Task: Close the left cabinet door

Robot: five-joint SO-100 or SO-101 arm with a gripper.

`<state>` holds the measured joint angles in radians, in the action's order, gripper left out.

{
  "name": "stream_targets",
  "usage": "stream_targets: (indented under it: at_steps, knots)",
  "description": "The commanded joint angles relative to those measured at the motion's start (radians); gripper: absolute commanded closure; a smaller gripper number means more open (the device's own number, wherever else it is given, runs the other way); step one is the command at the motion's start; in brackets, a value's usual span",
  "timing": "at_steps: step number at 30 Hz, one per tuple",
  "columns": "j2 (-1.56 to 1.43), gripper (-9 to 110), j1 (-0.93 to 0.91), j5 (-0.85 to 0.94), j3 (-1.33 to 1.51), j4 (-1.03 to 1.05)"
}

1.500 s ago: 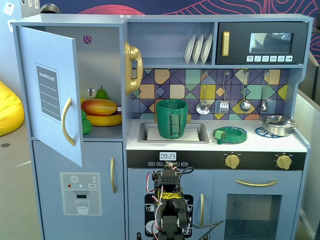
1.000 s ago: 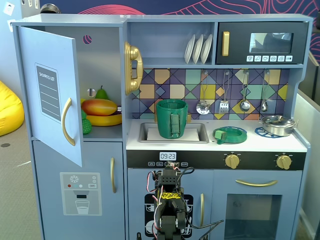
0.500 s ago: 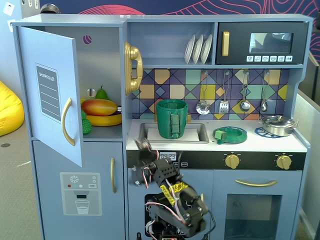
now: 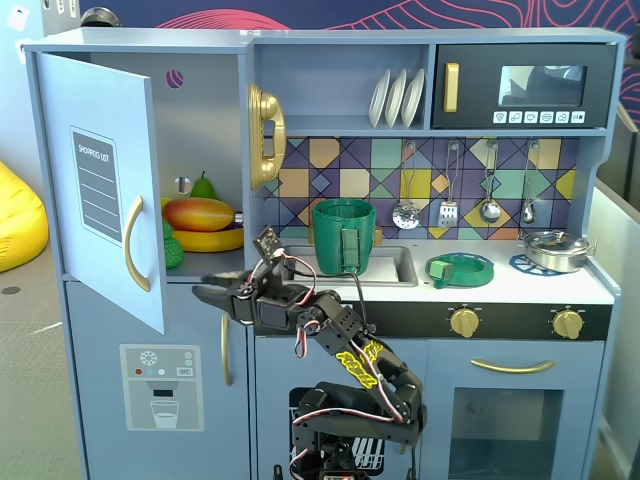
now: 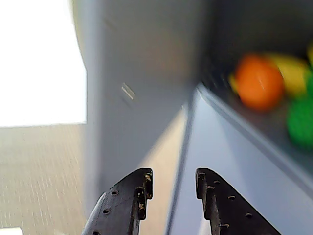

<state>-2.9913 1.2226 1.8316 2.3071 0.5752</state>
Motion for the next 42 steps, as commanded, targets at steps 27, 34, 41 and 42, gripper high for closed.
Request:
stream_targets:
  at_steps: [27,34,41,42]
  knots:
    - [0.589,102,0.35,0.314,-0.443,-0.319]
    - [0.706,102,0.341,0.31,-0.486,-0.4]
    - [0.758,102,0.215,0.308,-0.514,-0.442]
    - [0.758,101,0.179,0.307,-0.512,-0.44]
